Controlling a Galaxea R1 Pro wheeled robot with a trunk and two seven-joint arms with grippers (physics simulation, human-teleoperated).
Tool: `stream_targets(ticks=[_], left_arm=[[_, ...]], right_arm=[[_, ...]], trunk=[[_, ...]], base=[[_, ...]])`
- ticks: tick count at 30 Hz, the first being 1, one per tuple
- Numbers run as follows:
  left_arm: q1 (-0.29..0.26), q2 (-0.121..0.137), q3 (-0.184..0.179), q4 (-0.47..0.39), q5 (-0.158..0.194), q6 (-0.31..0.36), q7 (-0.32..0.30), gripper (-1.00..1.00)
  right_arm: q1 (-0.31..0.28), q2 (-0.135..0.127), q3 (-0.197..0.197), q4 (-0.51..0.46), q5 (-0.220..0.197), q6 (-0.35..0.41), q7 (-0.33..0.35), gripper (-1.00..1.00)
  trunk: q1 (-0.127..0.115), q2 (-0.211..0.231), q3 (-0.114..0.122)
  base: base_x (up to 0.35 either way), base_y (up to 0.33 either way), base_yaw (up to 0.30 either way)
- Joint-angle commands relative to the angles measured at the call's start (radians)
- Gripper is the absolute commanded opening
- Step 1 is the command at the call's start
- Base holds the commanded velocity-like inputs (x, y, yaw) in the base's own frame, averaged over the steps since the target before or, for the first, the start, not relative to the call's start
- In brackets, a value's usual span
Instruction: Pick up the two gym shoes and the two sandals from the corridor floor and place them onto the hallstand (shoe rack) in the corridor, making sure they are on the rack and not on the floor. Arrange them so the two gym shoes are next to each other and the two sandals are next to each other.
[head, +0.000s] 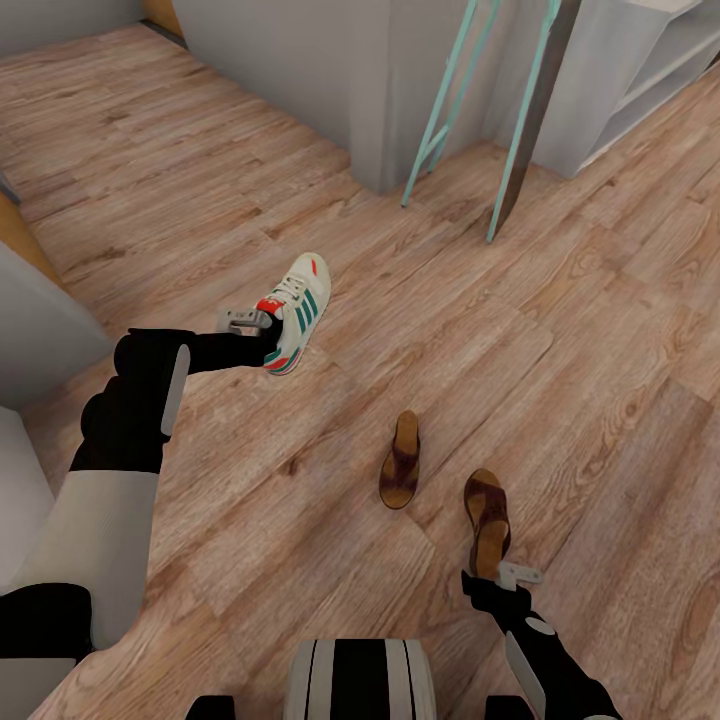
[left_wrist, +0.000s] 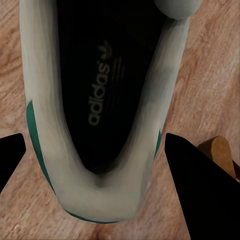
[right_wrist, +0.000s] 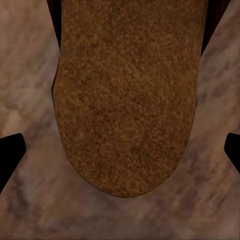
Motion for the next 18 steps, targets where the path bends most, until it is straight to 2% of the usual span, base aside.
stream_targets(ticks=[1,16,17,18], left_arm=[[-0.001,0.0,0.001,-0.001,-0.01,0.003,-0.01,-1.0],[-0.001,-0.001,0.001,-0.001,-0.01,0.003,-0.01,-1.0],[-0.001,0.0,0.001,-0.001,-0.01,0.003,-0.01,-1.0],[-0.001,0.0,0.001,-0.001,-0.01,0.003,-0.01,-1.0]], right_arm=[[0.0,0.0,0.001,-0.001,-0.009,0.002,-0.001,1.0],[0.0,0.0,0.001,-0.002,-0.01,0.002,-0.001,1.0],[0.0,0.0,0.001,-0.002,-0.01,0.002,-0.001,-1.0],[0.0,0.0,0.001,-0.002,-0.01,0.002,-0.001,-1.0]], trunk=[[0.0,0.0,-0.001],[0.0,0.0,-0.001],[0.0,0.0,-0.001],[0.0,0.0,-0.001]], base=[[0.004,0.0,0.0],[0.048,0.0,0.0],[0.005,0.0,0.0],[0.004,0.0,0.0]])
